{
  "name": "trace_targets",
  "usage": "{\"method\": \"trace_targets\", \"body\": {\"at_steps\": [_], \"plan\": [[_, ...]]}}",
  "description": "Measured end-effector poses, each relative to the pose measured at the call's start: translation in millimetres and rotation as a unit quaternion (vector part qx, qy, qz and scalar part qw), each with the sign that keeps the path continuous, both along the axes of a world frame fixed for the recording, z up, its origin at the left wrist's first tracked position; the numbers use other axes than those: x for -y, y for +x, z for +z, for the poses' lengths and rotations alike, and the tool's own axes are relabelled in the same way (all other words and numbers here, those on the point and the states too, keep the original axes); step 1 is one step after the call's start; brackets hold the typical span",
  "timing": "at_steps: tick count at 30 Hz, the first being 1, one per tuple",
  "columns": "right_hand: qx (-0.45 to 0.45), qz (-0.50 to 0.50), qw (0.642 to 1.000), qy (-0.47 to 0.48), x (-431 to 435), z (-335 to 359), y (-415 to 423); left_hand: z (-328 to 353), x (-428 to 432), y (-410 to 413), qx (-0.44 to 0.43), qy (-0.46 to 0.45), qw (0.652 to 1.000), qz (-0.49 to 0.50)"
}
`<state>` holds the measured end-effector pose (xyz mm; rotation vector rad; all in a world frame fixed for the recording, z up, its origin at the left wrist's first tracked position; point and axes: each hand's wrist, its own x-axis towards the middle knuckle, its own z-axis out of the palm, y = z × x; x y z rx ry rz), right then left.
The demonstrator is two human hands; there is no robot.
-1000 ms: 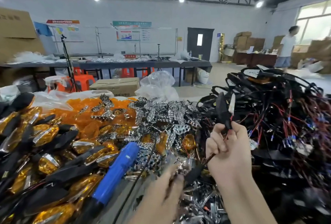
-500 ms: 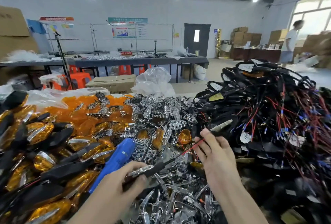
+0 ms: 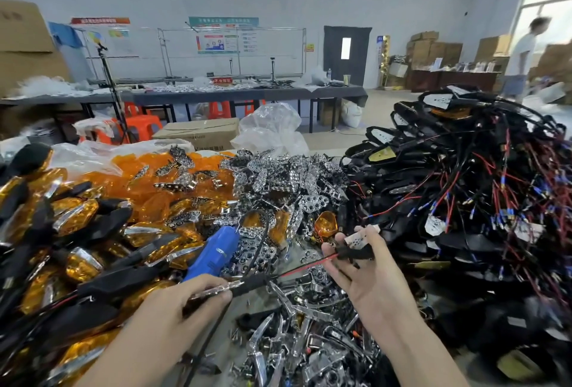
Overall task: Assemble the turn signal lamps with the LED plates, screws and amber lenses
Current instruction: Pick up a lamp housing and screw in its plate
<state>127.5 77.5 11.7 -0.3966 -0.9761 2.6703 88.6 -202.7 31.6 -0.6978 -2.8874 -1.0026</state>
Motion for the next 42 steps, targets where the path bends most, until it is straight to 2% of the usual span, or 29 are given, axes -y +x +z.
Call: {"method": "trace_targets", "body": {"at_steps": [5,8,17,26,30,35,38,42], "plan": [[-0.021,0.026,0.999,0.006,-3.9,-4.2,0.8,-3.1,4.7,-3.4,-0.025,-0.047,0.999,-0.001],[-0.020,0.006,1.000,0.000,-3.9,-6.1,0.4,-10.6,7.0,-6.4,-0.051,-0.063,0.997,0.006],[-0.024,-0.037,0.998,-0.043,-6.4,-6.8,2.2,-11.2,-1.8,-0.5,-0.078,-0.047,0.996,0.001],[-0.043,-0.087,0.993,-0.060,-11.7,-14.6,1.5,-21.1,-3.9,8.2,-0.047,-0.026,0.999,-0.010],[-0.009,-0.069,0.998,-0.009,-17.4,-14.1,2.9,-21.2,-0.2,12.6,-0.083,0.015,0.996,-0.012],[0.046,0.013,0.989,0.139,-25.1,-9.3,12.1,-11.1,10.3,12.9,-0.131,0.018,0.991,-0.005],[0.044,0.026,0.990,0.131,-23.3,-8.2,12.1,-14.4,16.5,10.0,-0.165,0.007,0.986,0.024],[0.049,0.037,0.990,0.129,-13.1,-8.7,8.9,-21.6,13.0,1.2,-0.136,-0.017,0.990,0.022]]}}
